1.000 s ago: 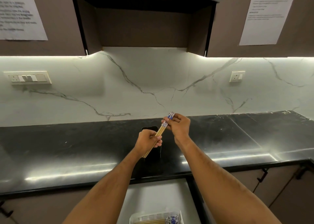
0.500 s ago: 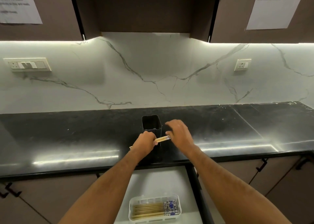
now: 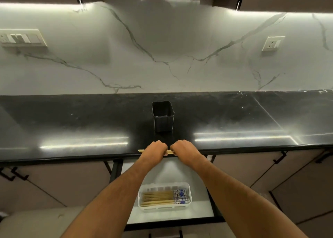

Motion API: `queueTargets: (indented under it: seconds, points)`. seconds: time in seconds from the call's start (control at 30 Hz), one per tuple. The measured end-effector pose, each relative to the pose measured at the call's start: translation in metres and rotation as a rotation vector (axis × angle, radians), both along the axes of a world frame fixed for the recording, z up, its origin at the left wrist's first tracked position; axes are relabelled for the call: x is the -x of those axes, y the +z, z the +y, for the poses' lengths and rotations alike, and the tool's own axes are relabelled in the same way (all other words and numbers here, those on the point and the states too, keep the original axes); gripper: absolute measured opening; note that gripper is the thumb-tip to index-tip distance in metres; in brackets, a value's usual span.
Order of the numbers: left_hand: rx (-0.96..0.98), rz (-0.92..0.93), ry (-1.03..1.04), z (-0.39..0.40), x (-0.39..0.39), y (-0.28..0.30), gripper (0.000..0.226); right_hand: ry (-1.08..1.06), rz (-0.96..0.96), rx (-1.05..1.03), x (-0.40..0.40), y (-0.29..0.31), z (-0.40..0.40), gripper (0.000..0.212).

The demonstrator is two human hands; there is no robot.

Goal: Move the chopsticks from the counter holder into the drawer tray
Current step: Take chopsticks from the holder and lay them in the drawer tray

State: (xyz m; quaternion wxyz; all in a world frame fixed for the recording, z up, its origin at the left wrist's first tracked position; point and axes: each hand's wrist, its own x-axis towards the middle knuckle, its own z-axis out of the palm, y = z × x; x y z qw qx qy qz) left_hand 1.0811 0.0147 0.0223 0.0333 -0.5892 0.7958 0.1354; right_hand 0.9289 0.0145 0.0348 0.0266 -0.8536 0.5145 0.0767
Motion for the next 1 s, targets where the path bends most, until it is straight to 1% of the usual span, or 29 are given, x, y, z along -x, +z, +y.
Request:
queueTargets:
  seconds: [0.13,0.23,0.33,0.43,0.57,0.7,0.87,1.0]
  points:
    - [-0.042,-0.006,0.01,0.009,-0.006,-0.027,0.019,0.007,-0.009,-0.032,-0.004,-0.032,0.007,0.019]
    - [-0.038,0.072,0.056,0.023,-0.011,-0.055,0.017,0.019,-0.019,-0.059,-0.002,-0.06,0.016,0.01]
    - [-0.029,0.081,0.079,0.046,-0.018,-0.091,0.011,0.027,-0.025,-0.114,0.004,-0.093,0.026,0.006]
    - [-0.048,0.044,0.069,0.066,-0.025,-0.126,0.008,0.053,-0.017,-0.199,0.009,-0.124,0.034,0.012]
    - [-0.09,-0.029,0.056,0.078,-0.03,-0.158,0.018,0.075,-0.013,-0.258,0.01,-0.157,0.044,0.017]
    - [-0.076,-0.067,0.075,0.083,-0.029,-0.179,0.025,0.068,0.004,-0.251,0.008,-0.18,0.05,0.017]
    - [-0.1,-0.029,0.133,0.084,-0.03,-0.203,0.026,0.066,0.044,-0.208,0.004,-0.202,0.054,0.031]
    - [-0.098,0.025,0.174,0.082,-0.03,-0.216,0.028,0.077,0.03,-0.241,0.004,-0.217,0.054,0.026]
